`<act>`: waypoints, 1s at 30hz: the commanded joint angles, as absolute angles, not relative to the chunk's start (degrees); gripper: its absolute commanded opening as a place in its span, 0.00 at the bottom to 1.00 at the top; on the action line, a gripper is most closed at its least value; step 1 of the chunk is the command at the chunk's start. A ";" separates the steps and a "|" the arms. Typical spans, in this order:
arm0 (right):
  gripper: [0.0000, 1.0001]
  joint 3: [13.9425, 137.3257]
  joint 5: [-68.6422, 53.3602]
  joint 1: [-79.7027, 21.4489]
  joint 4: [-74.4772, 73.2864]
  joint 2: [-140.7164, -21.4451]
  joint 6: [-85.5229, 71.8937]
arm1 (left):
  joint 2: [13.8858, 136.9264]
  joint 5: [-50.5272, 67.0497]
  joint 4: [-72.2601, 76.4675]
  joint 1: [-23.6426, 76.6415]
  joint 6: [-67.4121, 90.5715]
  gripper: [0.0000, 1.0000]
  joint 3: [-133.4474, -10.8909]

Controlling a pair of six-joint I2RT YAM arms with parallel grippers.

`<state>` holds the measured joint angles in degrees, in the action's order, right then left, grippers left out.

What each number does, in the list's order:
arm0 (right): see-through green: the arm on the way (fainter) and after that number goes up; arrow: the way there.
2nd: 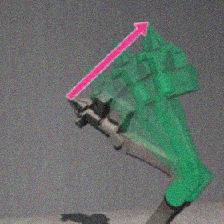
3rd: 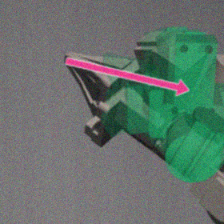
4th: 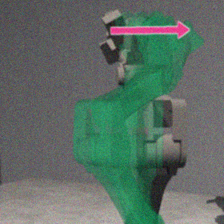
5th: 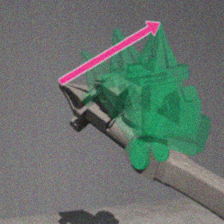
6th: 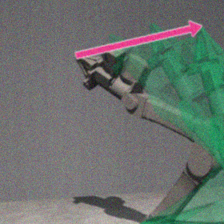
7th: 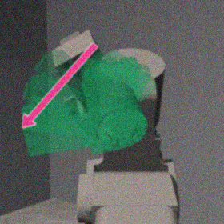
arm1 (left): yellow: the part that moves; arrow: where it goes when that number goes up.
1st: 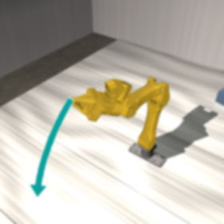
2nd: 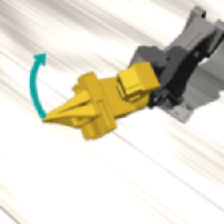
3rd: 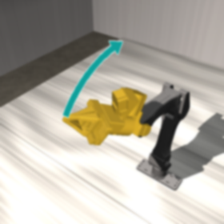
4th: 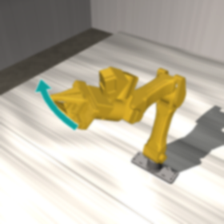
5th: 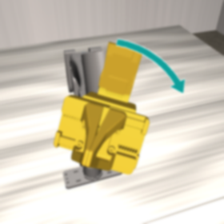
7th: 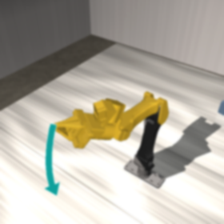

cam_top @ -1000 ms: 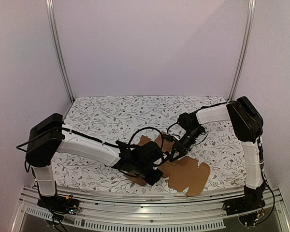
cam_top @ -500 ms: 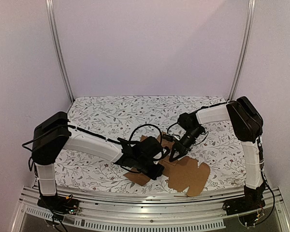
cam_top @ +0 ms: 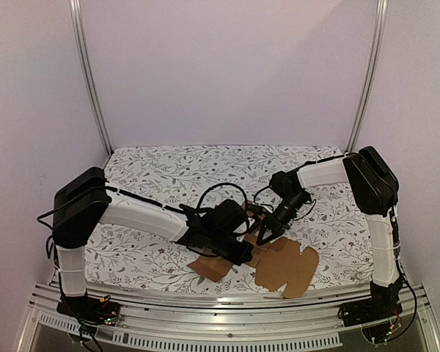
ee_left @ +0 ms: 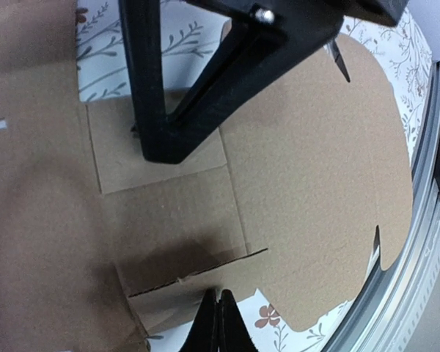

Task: Fold the paper box

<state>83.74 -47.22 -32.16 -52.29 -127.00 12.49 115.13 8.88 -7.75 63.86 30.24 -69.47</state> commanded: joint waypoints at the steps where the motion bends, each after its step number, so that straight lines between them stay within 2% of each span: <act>1: 0.05 82.18 -39.23 -32.77 -53.39 -131.75 13.18 | 117.98 9.73 -5.40 62.60 30.53 0.00 -71.72; 17: 0.06 82.28 -38.51 -30.73 -53.72 -129.83 14.24 | 122.46 8.64 -6.78 62.31 31.39 0.00 -69.52; 24: 0.07 82.10 -31.67 -30.10 -54.36 -131.26 12.79 | 123.42 8.15 -6.20 62.34 31.75 0.00 -68.05; 30: 0.10 82.35 -31.87 -30.11 -55.77 -131.45 12.53 | 123.23 5.18 -8.99 62.25 29.92 0.00 -67.81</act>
<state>84.20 -46.94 -30.72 -54.24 -127.26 12.84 119.28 10.02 -1.02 63.07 31.55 -70.26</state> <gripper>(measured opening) 0.090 0.005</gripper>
